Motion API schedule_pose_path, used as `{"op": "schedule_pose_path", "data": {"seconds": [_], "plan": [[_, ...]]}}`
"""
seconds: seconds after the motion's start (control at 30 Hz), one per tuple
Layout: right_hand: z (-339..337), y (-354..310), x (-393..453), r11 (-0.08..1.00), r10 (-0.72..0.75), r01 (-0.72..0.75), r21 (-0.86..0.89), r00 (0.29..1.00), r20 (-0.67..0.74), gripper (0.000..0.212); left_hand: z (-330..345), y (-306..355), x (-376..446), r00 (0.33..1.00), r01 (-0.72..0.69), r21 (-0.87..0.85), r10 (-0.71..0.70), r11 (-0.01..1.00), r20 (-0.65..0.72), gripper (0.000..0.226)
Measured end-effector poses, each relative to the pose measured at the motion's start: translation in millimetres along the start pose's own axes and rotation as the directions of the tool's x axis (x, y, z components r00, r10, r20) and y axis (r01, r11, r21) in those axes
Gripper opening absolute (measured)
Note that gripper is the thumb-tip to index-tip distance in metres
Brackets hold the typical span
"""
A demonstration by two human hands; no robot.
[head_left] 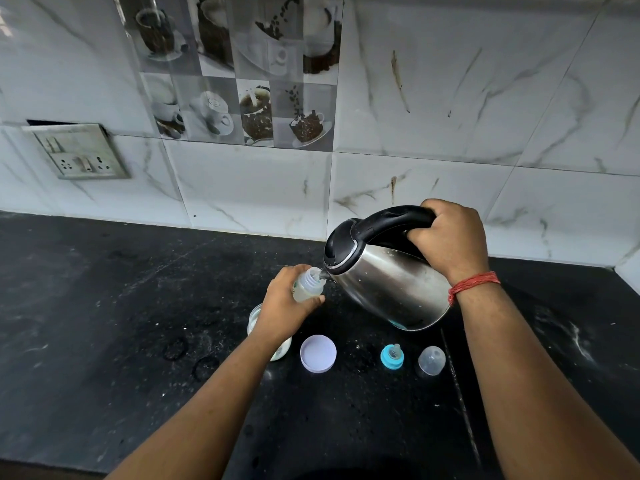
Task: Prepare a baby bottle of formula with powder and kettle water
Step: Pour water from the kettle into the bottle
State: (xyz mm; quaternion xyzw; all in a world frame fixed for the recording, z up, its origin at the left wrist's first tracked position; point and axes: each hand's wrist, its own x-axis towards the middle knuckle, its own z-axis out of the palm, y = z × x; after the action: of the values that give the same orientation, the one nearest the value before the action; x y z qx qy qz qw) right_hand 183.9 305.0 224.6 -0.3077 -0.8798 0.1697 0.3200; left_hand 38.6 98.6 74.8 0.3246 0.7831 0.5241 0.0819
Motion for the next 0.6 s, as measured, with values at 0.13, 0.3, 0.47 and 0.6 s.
{"op": "schedule_pose_path", "data": {"seconds": [0.13,0.3,0.47,0.6], "plan": [[4,4,4,1.0,0.001,-0.001,0.002,1.0,0.005,0.009,2,-2,4,1.0,0.004,-0.01,-0.004,1.0,0.003,0.052],[10,13,10,0.998,0.037,-0.038,0.055,0.999,0.025,0.01,6,-7,9,1.0,0.008,-0.055,-0.008,0.998,0.004,0.05],[20,33,9,0.961,0.151,-0.157,0.225,0.988,0.044,0.017,9,-11,15,0.999,0.052,-0.136,-0.051,0.989,0.008,0.049],[36,51,3,0.886,0.255,-0.262,0.382,0.964,0.07,0.01,9,-13,17,0.994,0.106,-0.224,-0.105,0.969,0.016,0.048]]}}
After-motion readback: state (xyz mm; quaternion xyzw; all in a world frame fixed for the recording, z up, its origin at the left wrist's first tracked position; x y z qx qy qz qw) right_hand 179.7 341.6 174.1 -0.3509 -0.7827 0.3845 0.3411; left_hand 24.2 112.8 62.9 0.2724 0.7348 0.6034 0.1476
